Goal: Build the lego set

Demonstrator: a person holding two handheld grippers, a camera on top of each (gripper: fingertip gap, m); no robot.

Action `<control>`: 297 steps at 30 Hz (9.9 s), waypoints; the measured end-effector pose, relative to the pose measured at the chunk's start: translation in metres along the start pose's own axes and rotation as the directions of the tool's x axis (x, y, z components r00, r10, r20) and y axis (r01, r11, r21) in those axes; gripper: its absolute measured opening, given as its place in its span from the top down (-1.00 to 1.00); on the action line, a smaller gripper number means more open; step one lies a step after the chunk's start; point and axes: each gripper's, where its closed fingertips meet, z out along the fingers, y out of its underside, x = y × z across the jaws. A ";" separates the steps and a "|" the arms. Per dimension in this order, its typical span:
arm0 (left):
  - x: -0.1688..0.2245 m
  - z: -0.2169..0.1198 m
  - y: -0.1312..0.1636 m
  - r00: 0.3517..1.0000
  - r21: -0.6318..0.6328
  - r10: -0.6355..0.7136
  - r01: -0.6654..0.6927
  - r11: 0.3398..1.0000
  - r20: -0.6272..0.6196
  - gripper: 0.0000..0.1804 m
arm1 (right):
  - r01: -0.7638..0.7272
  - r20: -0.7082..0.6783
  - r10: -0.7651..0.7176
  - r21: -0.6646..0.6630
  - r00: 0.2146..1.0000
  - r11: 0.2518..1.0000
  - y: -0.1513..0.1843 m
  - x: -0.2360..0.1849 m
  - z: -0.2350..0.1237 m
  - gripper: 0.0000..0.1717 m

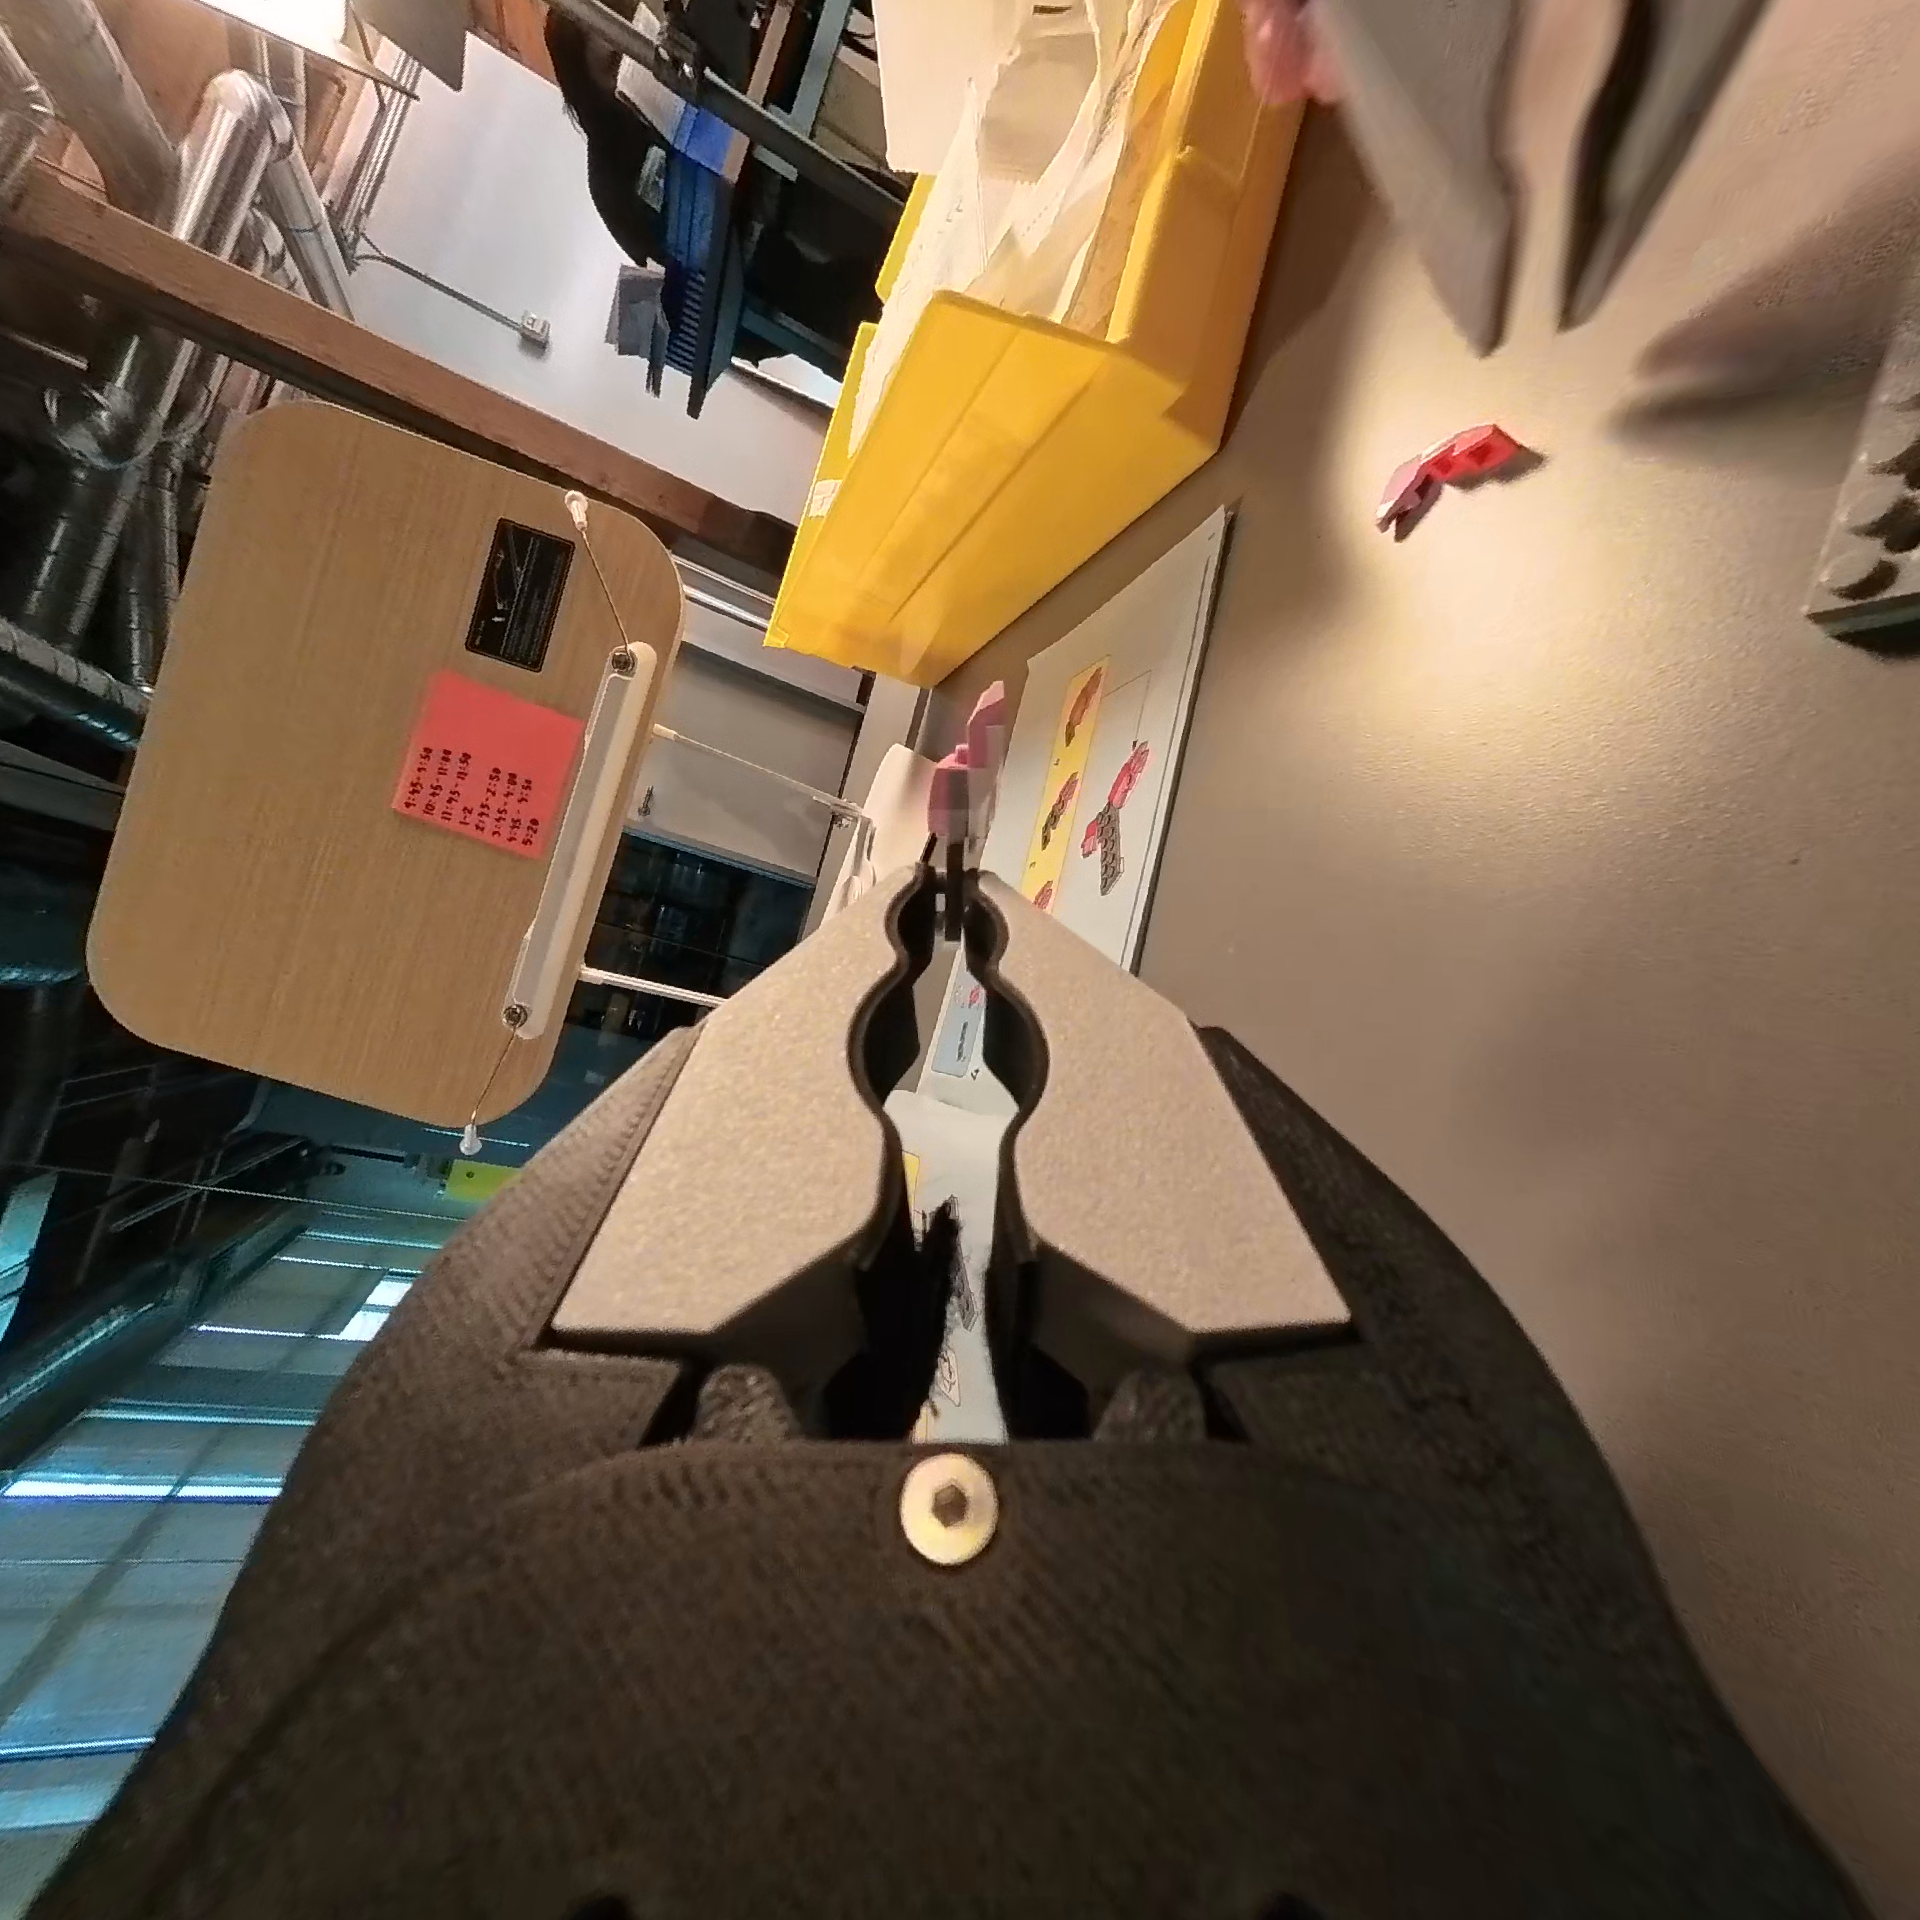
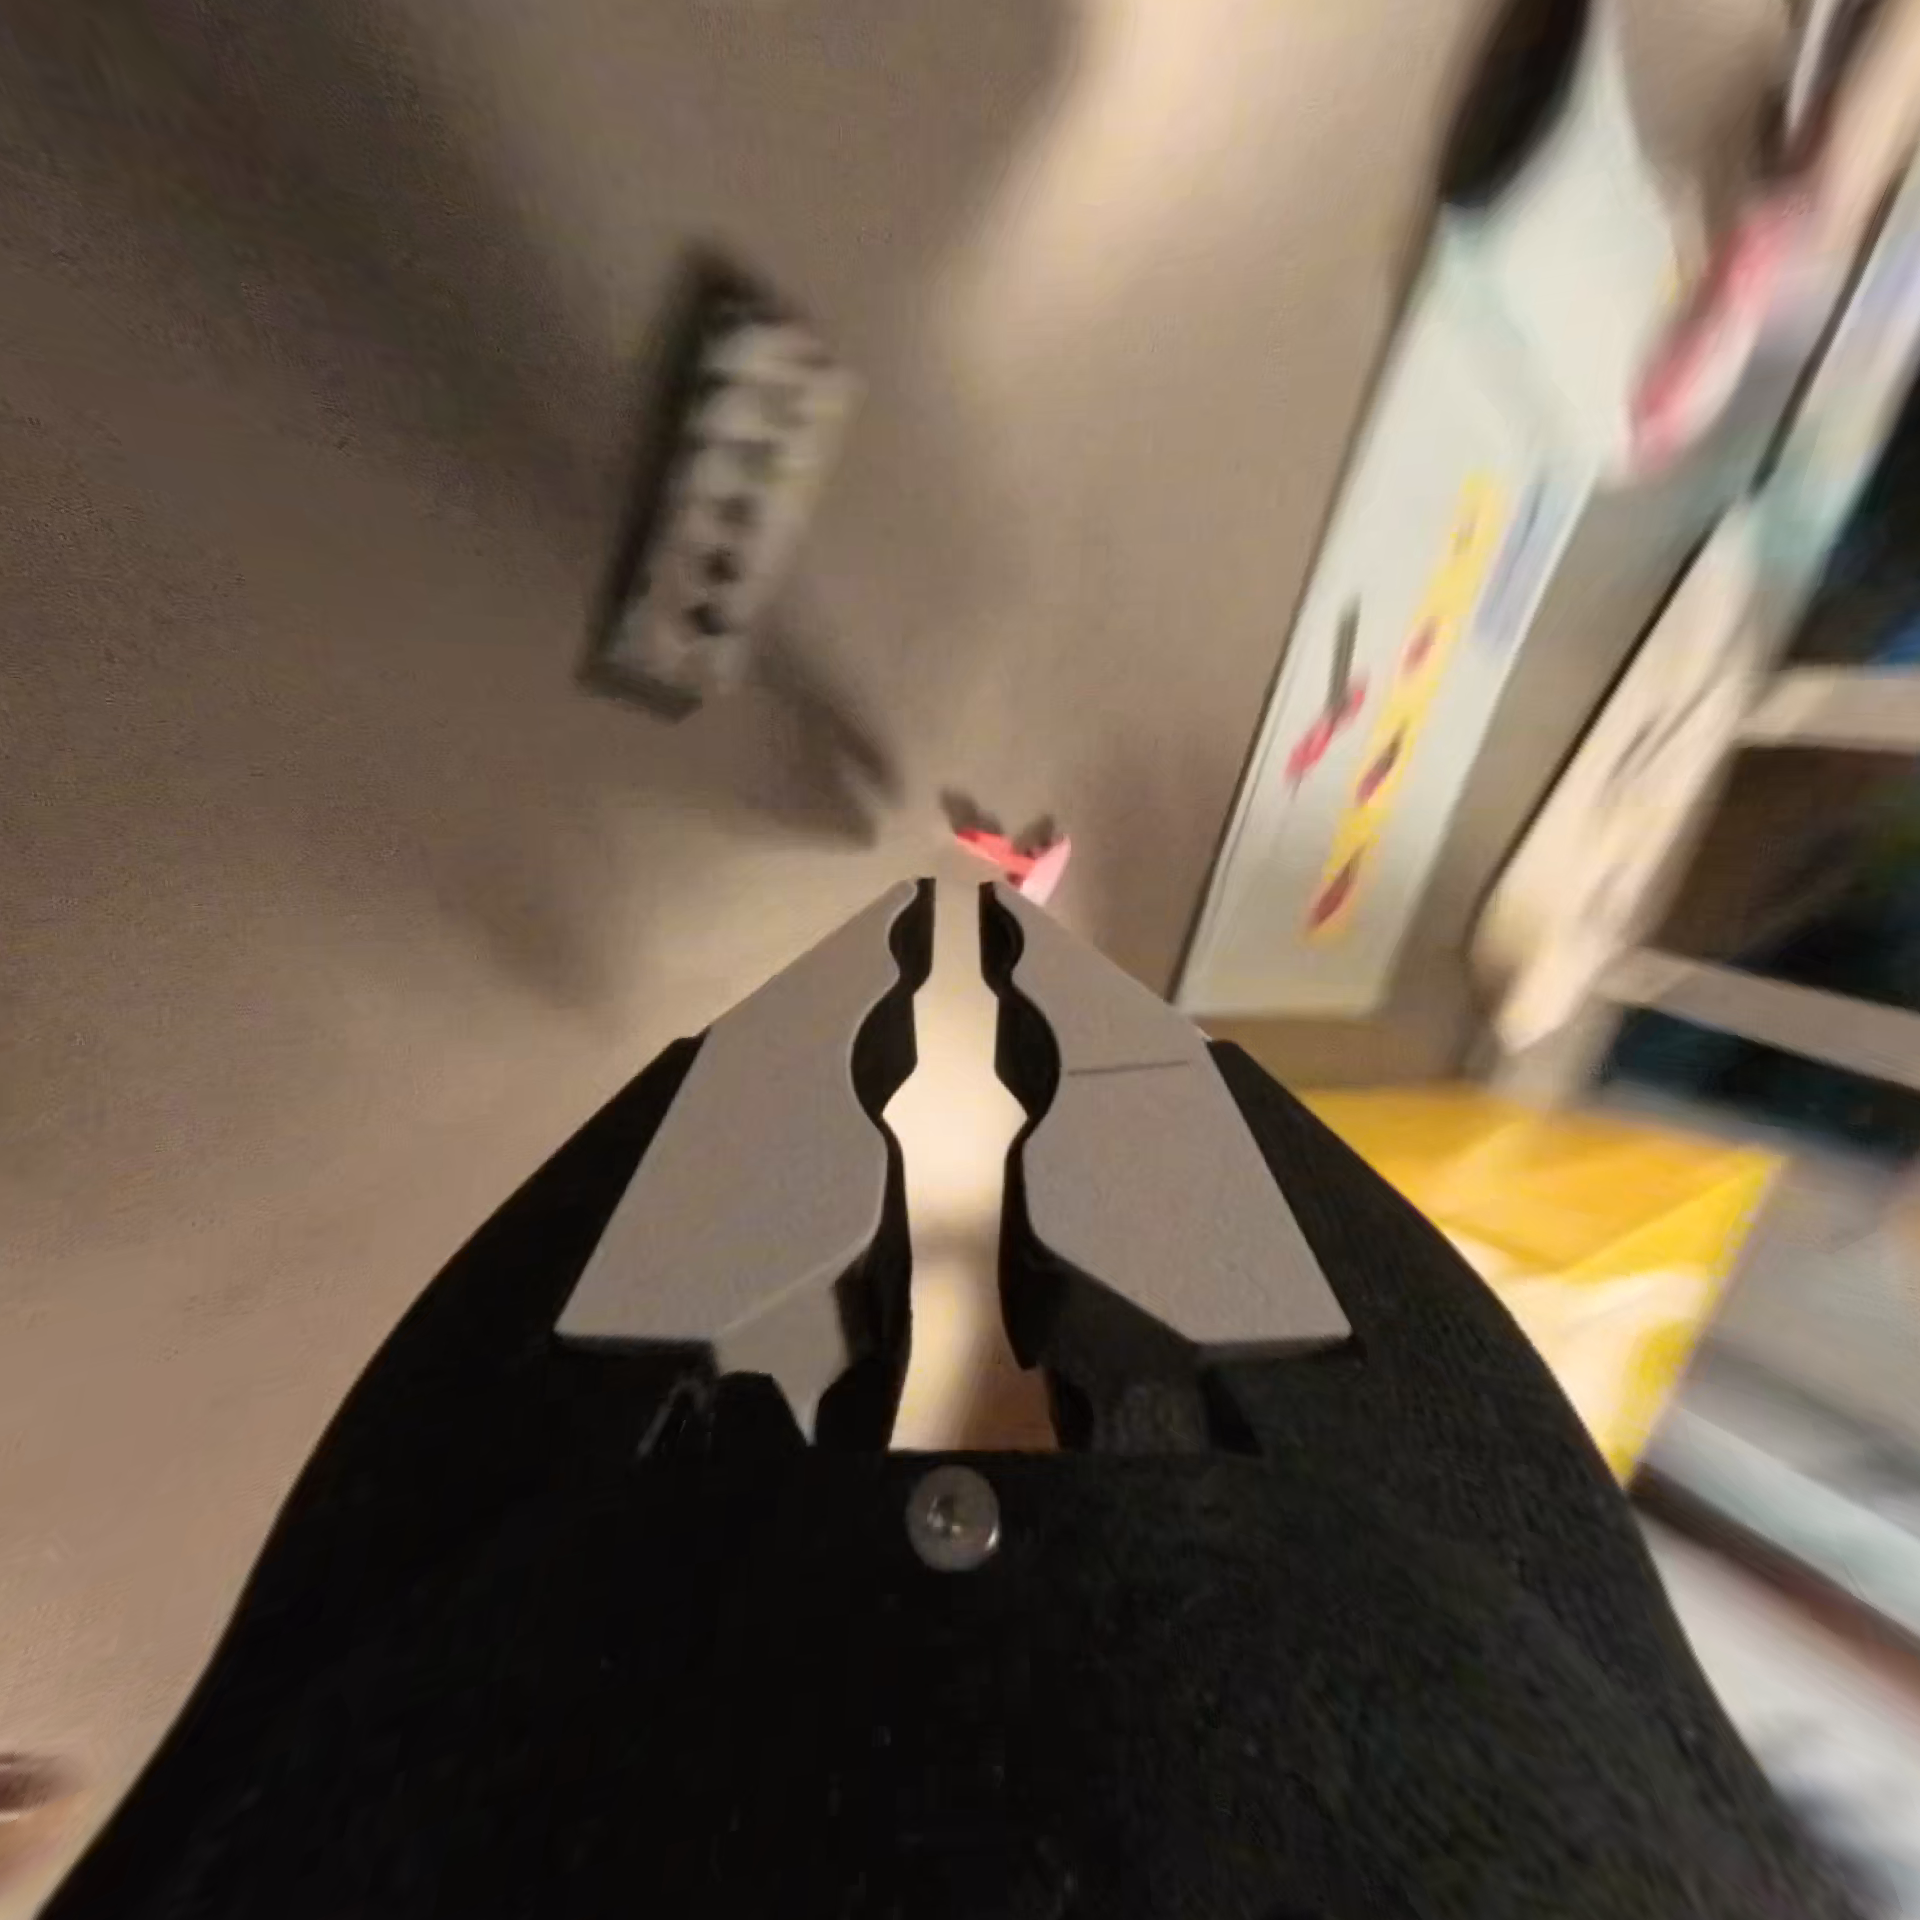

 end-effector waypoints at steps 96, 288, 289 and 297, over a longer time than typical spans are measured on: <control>0.020 -0.032 -0.078 0.847 0.212 0.462 -0.518 0.829 0.264 0.96 | -0.485 0.468 0.323 0.281 0.822 0.828 -0.091 0.036 -0.066 0.88; -0.019 0.003 0.018 0.792 0.180 -0.582 0.609 0.773 -0.181 0.85 | -0.521 0.498 0.280 0.454 0.821 0.723 -0.064 -0.032 -0.002 0.82; -0.019 0.004 0.019 0.792 0.180 -0.583 0.610 0.772 -0.181 0.86 | -0.516 0.484 0.284 0.457 0.827 0.725 -0.064 -0.030 -0.001 0.83; -0.016 0.004 0.017 0.801 0.174 -0.569 0.596 0.784 -0.185 0.86 | -0.542 0.467 0.332 0.444 0.819 0.713 -0.061 -0.023 0.001 0.76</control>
